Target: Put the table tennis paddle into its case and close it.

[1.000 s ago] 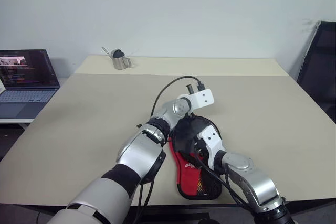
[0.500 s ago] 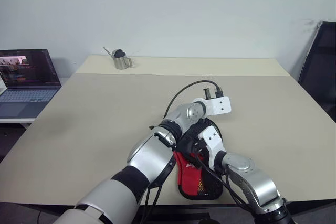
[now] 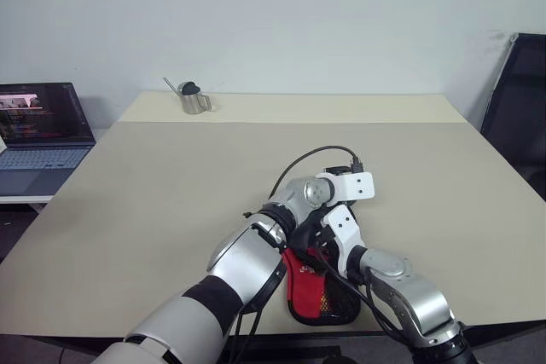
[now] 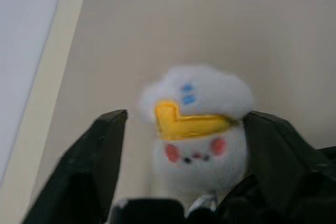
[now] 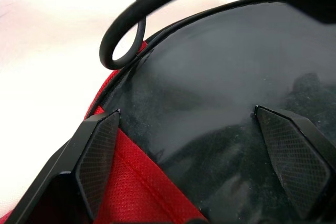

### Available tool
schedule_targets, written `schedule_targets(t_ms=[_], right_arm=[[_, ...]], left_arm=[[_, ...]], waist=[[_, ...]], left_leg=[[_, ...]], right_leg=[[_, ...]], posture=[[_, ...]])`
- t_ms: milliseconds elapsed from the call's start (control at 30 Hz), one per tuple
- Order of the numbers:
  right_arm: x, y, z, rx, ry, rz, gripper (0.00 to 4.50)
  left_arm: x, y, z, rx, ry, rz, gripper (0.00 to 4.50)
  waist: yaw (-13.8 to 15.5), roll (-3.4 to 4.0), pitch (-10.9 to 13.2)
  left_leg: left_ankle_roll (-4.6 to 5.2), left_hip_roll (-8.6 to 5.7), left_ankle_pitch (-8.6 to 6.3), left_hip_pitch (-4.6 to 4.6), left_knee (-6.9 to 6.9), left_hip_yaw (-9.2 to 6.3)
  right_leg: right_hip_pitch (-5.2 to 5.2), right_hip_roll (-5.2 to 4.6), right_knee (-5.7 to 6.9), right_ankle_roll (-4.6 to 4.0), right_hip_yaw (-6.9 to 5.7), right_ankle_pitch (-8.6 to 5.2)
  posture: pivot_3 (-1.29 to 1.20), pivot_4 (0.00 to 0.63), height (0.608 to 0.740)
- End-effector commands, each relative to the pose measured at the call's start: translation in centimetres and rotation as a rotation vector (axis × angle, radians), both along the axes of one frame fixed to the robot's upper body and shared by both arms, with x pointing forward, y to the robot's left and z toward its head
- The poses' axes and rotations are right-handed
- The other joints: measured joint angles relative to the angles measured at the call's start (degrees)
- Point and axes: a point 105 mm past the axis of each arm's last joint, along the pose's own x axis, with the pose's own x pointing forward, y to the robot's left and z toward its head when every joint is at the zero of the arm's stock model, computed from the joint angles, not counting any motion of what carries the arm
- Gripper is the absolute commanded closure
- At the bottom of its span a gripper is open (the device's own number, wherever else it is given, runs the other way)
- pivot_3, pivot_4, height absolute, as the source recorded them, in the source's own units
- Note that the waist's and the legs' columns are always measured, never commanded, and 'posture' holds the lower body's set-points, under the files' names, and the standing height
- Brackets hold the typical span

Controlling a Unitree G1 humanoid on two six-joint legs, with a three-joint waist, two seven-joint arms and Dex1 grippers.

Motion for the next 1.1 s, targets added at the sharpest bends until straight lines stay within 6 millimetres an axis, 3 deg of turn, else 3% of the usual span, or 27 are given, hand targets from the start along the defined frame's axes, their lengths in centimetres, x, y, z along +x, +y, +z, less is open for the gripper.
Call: schedule_targets(t_ms=[33,267,467,567,767,967,1100], right_arm=[[-1.4,-1.5,-6.0,-0.104,0.268,-0.034,0.00],[-0.1,-1.8,-5.0,-0.075,0.233,-0.054,0.00],[0.4,-2.1,-3.3,-0.022,0.203,-0.049,0.00],[-0.6,-1.6,-0.8,0.070,0.175,0.060,0.00],[-1.4,-2.6,2.6,0.103,0.096,0.145,0.00],[-1.5,-3.7,6.9,0.140,0.022,0.208,0.00],[-0.1,-5.9,10.1,0.117,-0.064,0.189,0.00]], left_arm=[[0.3,0.0,1.6,-0.047,-0.012,-0.023,0.02],[3.2,5.0,7.3,-0.242,-0.088,0.080,0.02],[3.5,10.4,9.7,-0.409,-0.043,0.070,0.02],[1.6,14.4,8.3,-0.423,0.068,-0.010,0.02],[-4.2,17.3,7.8,-0.511,0.265,-0.113,0.02],[-9.1,16.2,7.4,-0.568,0.424,-0.155,0.02],[-11.5,14.0,5.9,-0.568,0.489,-0.186,0.02]], waist=[[-0.14,0.00,0.01],[-1.21,-0.01,0.05],[-1.17,0.02,0.07],[-1.24,0.23,0.12],[-0.97,0.37,0.38],[-0.49,0.63,0.66],[-0.65,0.70,0.81]], left_leg=[[0.00,0.00,0.00,0.10,0.00,0.00],[0.04,0.00,0.02,0.51,-0.04,-0.02],[0.03,0.01,0.02,0.46,-0.05,-0.01],[0.02,0.07,0.03,0.44,-0.12,0.07],[-0.01,0.40,0.03,-0.15,-0.14,0.02],[0.00,0.32,0.03,-0.55,0.01,-0.06],[0.02,0.32,0.03,-0.46,0.02,-0.10]], right_leg=[[0.03,0.00,0.00,0.00,0.00,0.00],[0.36,0.00,0.00,0.01,0.02,0.00],[0.38,0.00,-0.08,0.02,-0.01,0.01],[0.38,-0.01,-0.17,0.01,-0.01,0.01],[-0.09,0.06,-0.22,-0.13,-0.05,-0.08],[-0.40,0.05,-0.15,-0.12,-0.02,-0.07],[-0.37,0.05,-0.12,-0.11,-0.03,-0.06]], posture=[[0.00,0.150,0.740],[0.00,0.150,0.740],[0.00,0.150,0.740],[0.00,0.150,0.740],[0.00,0.150,0.740],[0.00,0.150,0.740],[0.00,0.150,0.740]])
